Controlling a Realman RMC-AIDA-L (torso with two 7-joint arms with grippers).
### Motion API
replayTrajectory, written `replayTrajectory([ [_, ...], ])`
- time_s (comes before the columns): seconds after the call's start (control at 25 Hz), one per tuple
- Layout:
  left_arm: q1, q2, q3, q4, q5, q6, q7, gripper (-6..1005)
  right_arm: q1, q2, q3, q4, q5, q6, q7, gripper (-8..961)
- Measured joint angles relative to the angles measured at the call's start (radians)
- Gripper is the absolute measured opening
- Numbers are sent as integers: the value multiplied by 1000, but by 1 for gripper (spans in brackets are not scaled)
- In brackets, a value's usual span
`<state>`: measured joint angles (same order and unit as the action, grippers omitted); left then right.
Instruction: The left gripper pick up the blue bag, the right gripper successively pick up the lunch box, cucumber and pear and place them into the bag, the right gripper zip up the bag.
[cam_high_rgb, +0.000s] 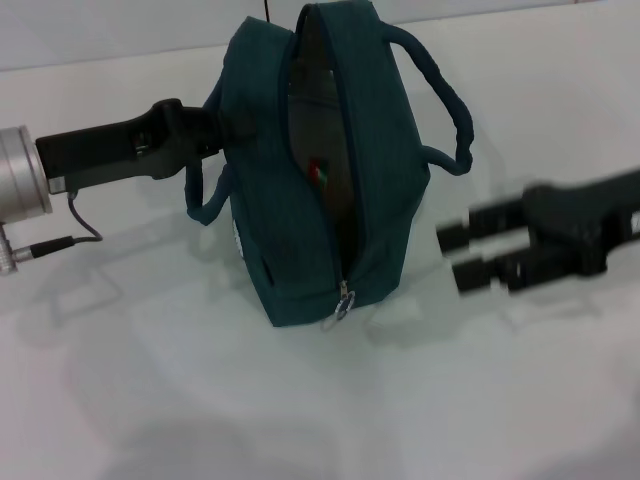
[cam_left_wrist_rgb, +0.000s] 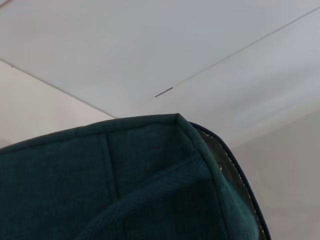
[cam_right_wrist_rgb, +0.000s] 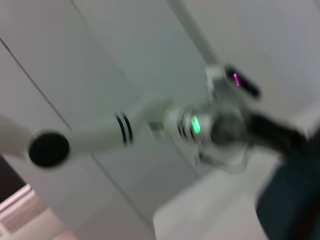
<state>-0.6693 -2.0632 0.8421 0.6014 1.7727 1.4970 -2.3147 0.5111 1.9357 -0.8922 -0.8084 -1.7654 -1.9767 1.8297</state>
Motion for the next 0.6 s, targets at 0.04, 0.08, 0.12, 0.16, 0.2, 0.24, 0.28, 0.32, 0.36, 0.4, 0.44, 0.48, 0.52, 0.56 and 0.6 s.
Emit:
replayTrajectory([
  [0.04,0,0,0,0,0,0,0,47,14,-1,0,27,-51,2,3,634],
  [0.08,1,0,0,0,0,-1,0,47,26,-1,0,47,-92,6,3,634],
  [0.12,1,0,0,0,0,-3,0,47,35,1,0,60,-121,14,3,634],
  [0.16,0,0,0,0,0,-4,0,47,47,7,-1,75,-161,32,1,634],
  [0.2,-1,0,0,0,0,-7,0,47,59,16,-1,85,-195,57,-2,634],
  [0.24,-1,0,0,0,0,-8,0,47,68,26,-1,92,-225,82,-6,633],
  [0.28,-2,0,0,0,0,-9,0,47,79,39,-2,98,-257,116,-12,633],
  [0.32,-2,0,0,0,0,-9,0,47,89,53,-5,101,-284,150,-21,632],
  [0.36,-2,0,0,0,0,-9,0,47,95,63,-9,103,-303,174,-28,632],
  [0.4,-2,0,0,0,0,-9,0,47,104,73,-27,107,-318,214,-38,632],
  [0.44,-3,0,0,0,0,-10,0,47,112,79,-57,113,-321,251,-44,633],
  [0.48,-4,0,0,0,0,-10,0,47,120,82,-96,121,-317,291,-47,633],
  [0.52,-5,0,0,0,0,-10,0,47,127,84,-146,129,-303,328,-47,633],
  [0.56,-5,0,0,0,0,-10,0,47,132,84,-190,135,-286,362,-47,633],
  [0.6,-5,0,0,0,0,-11,0,47,137,84,-227,140,-267,388,-48,634],
])
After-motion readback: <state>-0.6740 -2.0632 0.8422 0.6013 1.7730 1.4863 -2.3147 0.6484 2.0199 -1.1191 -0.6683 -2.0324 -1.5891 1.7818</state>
